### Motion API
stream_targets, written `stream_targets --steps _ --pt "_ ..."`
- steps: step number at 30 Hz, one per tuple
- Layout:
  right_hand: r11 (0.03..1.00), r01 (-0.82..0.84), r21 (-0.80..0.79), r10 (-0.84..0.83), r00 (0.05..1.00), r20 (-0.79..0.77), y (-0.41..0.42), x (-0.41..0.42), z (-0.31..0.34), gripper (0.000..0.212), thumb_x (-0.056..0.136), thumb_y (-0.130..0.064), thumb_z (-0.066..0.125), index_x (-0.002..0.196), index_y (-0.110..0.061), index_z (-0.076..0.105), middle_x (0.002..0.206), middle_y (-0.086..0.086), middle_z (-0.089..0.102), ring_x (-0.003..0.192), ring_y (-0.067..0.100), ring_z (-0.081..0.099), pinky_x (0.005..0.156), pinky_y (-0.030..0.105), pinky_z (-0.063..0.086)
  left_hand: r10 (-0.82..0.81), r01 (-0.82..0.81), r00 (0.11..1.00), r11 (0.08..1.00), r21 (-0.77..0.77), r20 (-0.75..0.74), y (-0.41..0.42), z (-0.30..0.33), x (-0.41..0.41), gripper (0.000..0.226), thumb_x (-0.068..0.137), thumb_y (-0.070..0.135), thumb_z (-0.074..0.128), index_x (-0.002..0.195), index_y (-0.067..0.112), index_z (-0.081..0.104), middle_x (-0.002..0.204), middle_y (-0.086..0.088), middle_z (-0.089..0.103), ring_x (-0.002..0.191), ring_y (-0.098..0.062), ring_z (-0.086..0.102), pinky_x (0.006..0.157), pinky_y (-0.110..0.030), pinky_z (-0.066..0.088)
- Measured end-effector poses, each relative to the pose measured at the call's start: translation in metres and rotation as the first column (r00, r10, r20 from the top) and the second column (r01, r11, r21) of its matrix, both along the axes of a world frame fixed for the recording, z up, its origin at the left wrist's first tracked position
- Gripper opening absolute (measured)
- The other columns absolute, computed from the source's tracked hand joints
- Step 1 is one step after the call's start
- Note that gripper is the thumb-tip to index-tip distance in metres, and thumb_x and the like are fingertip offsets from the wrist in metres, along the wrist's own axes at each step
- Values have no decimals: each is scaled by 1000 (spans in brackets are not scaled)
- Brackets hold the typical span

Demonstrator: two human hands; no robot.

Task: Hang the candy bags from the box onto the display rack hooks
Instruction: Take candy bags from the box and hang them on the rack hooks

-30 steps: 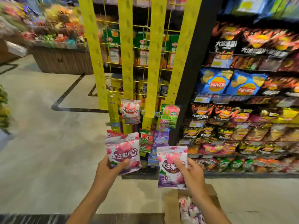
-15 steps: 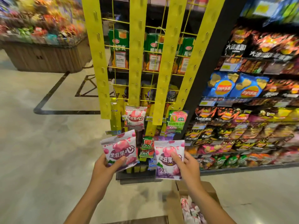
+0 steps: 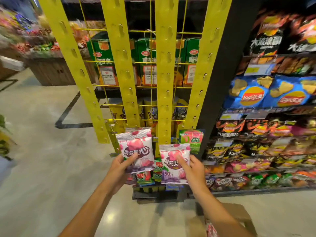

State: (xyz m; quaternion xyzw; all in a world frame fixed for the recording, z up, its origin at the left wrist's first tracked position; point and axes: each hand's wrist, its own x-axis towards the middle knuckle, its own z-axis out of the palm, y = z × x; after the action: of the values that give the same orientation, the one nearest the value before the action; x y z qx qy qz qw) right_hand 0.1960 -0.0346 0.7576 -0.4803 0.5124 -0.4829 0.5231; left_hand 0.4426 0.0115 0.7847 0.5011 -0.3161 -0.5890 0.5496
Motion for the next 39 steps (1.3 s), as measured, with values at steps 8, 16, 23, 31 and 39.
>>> stream_targets --steps 8,16,23,31,39 --pt "999 11 44 -7 996 -88 -34 13 -19 11 87 -34 76 93 -26 73 88 -8 78 84 9 73 79 35 57 -202 208 972 977 43 -123 -48 -12 9 94 53 38 98 130 4 57 130 -22 64 120 -37 62 105 -49 49" --pt "997 36 63 -31 996 -84 -45 27 -21 22 87 -37 76 104 -24 74 93 -9 78 85 8 73 77 30 59 -270 289 942 955 71 -199 -76 -19 10 97 51 30 100 131 2 54 126 -22 66 114 -35 66 97 -44 55" --pt "993 24 120 -16 998 -69 -43 29 -29 27 85 -41 76 104 -21 75 95 -6 79 91 12 74 81 35 60 -313 337 920 939 69 -235 -84 -25 11 99 49 30 100 132 5 53 125 -20 68 113 -33 67 95 -42 56" --pt "975 106 193 -78 986 -150 -35 26 -57 24 83 -40 78 90 -18 73 81 0 78 80 20 74 66 27 56 -353 374 909 925 63 -223 -82 -28 11 78 43 30 102 111 8 69 113 -18 73 102 -29 72 88 -38 59" --pt "977 163 140 -153 985 -82 -26 27 -56 38 82 -11 81 107 -20 54 106 -3 63 95 -1 64 88 25 55 -438 435 897 899 49 57 -79 -14 12 66 49 29 98 104 6 68 98 -11 77 94 -22 74 85 -32 58"
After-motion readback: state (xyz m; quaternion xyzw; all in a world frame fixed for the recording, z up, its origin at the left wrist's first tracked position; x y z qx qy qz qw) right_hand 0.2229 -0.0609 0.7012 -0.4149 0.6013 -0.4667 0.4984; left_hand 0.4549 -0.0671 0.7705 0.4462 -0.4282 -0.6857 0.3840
